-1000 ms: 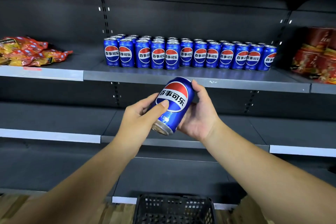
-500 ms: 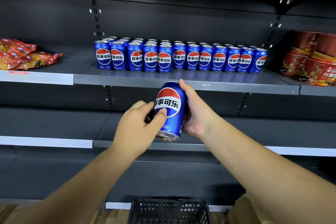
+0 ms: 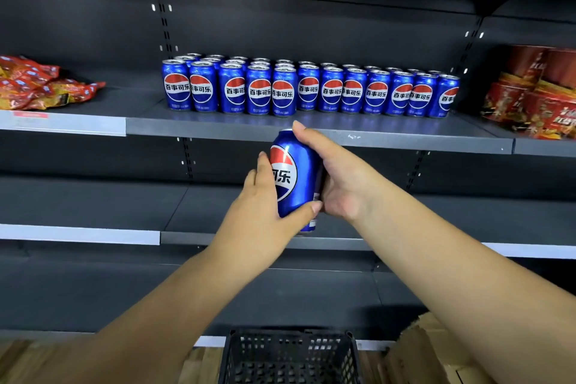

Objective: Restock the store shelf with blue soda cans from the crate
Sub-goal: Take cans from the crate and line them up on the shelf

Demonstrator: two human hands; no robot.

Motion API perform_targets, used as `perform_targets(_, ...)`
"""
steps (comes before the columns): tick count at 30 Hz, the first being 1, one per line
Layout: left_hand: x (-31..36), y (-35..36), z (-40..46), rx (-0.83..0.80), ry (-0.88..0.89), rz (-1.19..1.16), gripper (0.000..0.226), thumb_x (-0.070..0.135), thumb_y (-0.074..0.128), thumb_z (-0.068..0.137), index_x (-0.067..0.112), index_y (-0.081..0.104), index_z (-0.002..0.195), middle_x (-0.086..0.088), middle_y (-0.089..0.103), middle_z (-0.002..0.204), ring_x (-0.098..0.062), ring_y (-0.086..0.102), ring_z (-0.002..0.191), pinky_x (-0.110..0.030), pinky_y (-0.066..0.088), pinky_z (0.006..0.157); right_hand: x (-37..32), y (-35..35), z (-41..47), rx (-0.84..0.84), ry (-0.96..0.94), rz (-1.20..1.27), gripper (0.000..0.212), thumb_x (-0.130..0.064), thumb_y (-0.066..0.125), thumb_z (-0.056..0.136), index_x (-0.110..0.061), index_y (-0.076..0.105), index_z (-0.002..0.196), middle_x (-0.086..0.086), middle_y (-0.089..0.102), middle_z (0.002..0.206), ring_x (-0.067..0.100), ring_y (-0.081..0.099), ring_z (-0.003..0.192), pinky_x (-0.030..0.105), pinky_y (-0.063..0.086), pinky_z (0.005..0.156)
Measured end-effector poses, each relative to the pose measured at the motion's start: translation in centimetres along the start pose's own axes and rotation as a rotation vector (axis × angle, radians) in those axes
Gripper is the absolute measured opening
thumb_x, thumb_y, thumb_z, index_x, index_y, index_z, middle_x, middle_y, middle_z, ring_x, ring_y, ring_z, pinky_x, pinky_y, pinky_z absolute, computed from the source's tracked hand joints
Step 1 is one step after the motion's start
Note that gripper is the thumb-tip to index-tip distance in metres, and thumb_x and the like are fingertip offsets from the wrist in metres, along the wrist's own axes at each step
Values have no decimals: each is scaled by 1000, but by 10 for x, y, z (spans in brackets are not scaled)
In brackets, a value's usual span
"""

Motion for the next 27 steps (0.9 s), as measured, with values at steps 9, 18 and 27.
perform_targets(9,-25,-8,-2,-14,-162,-590,113,17,76,74,20,-7,150,29,65,91,11,63,88,-19,49,82,7,8,-11,-85,3,30,27,-38,62,83,-13,67,94,8,71,99,26,67,95,43,51,91)
perform_targets(18,-9,-1,-13,-259,-205,-829,43,24,58,69,27,58,112,2,72,101,-16,70,90,-41,56,80,15,27,-18,-138,-7,59,60,-42,64,62,-8,63,111,11,69,102,24,65,86,40,53,87)
perform_targets(27,-16,-14,-18,-169,-263,-580,81,62,78,56,29,39,119,13,63,112,-3,67,92,-23,55,75,2,29,-19,-22,-150,51,66,-29,77,62,0,53,116,11,70,91,22,68,75,35,58,66)
Point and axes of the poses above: each hand's wrist, its own z-axis towards the middle knuckle, its own y-axis out of the palm, x = y × z, the point moved 10 cm from there along z, towards the middle knuckle
